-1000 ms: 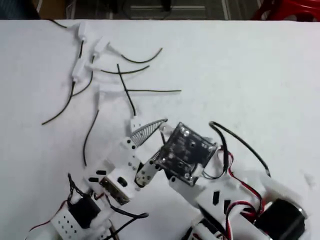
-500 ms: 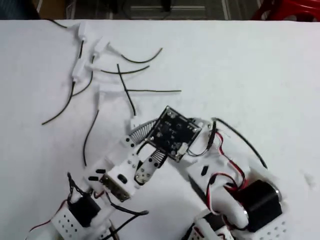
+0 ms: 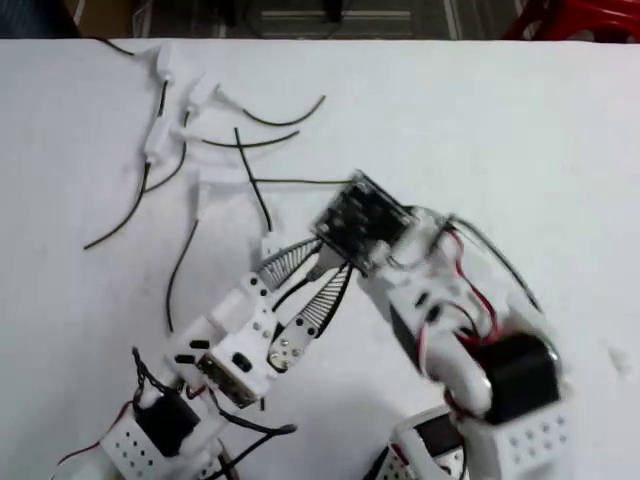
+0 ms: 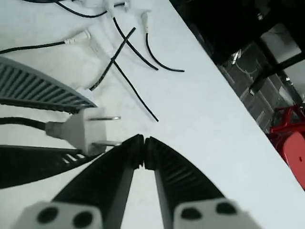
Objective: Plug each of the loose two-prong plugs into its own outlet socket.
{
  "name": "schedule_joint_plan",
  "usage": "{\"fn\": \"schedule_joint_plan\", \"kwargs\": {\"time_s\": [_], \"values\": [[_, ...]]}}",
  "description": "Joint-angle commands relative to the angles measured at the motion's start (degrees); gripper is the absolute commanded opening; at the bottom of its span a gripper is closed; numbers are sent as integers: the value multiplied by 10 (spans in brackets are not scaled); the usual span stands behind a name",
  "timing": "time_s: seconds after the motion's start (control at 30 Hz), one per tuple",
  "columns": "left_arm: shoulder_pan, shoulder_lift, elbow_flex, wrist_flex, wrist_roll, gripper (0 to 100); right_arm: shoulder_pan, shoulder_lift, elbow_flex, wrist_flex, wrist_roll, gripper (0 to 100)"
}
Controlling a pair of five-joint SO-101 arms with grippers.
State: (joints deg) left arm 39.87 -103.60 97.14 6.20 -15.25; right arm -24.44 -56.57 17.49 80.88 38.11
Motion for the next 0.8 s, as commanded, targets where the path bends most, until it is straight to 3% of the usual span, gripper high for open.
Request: {"fn": "schedule_joint_plan", "kwargs": {"time_s": [0.0,0.3,0.4,0.6,0.77], "values": [[-2,-10,-2,-3,-3,23,-40,-2,-98,39,-1,19],[-2,-10,-2,-3,-3,23,-60,0,-210,93,-2,19],[-2,-10,-2,-3,-3,23,-71,12,-173,86,-30,19],[-2,-10,-2,-3,-3,23,-167,64,-99,64,-41,19],[-2,-10,-2,-3,-3,23,-136,82,-47,0,-37,19]]}}
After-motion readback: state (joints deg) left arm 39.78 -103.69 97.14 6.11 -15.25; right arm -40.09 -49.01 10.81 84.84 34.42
